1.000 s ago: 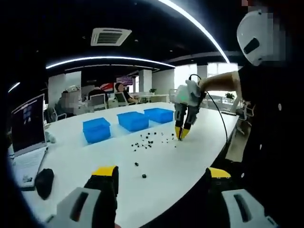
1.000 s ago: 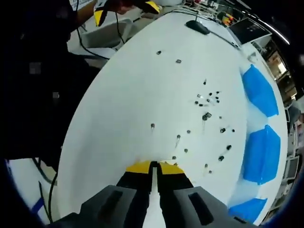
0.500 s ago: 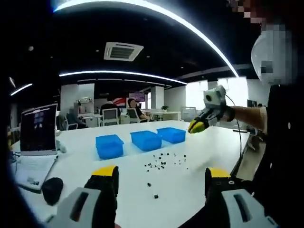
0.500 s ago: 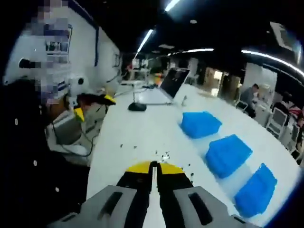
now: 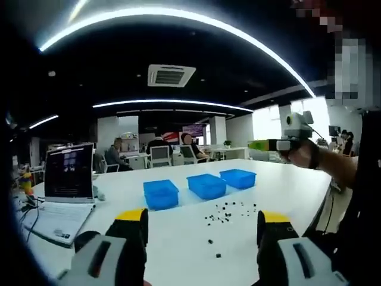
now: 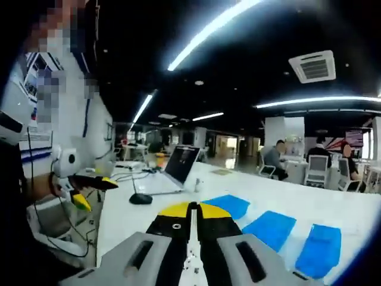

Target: Pick up the resistors one by one and place each resistor into its matching bin, sorting the parts by color and model until every resistor is separated into the correct bin for its type

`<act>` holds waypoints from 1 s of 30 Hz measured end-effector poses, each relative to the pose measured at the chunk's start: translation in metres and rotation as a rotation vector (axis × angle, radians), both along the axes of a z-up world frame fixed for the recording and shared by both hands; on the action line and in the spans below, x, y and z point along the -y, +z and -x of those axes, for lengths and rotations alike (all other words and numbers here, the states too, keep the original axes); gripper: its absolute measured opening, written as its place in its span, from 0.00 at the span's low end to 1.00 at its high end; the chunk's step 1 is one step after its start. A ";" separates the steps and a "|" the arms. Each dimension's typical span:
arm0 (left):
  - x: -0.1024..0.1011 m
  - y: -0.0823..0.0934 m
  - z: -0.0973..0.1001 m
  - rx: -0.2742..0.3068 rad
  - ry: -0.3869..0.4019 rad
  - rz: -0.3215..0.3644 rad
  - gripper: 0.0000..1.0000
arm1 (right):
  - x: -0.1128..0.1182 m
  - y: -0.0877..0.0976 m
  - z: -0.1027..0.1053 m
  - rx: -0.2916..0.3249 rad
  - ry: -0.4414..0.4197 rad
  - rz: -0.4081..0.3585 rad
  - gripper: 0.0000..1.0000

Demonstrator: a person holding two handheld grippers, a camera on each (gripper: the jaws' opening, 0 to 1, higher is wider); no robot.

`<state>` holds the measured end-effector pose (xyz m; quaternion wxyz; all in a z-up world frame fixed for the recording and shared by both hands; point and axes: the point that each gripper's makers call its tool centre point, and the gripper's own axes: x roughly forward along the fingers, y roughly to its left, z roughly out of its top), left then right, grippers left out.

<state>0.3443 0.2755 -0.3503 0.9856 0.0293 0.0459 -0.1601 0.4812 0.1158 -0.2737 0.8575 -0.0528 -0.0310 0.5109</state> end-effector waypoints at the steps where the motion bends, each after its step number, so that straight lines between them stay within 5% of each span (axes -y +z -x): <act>1: -0.002 0.000 0.001 0.000 0.008 0.005 0.75 | -0.009 0.003 -0.007 0.005 0.001 0.002 0.07; 10: -0.033 -0.003 -0.001 -0.012 0.130 0.032 0.77 | -0.097 0.017 -0.086 -0.023 0.044 0.014 0.07; 17: -0.047 0.003 0.002 -0.005 0.178 0.032 0.77 | -0.148 -0.006 -0.157 -0.072 -0.035 0.083 0.07; 30: -0.052 0.009 0.006 0.001 0.202 0.022 0.77 | -0.172 -0.052 -0.203 -0.137 -0.113 0.180 0.12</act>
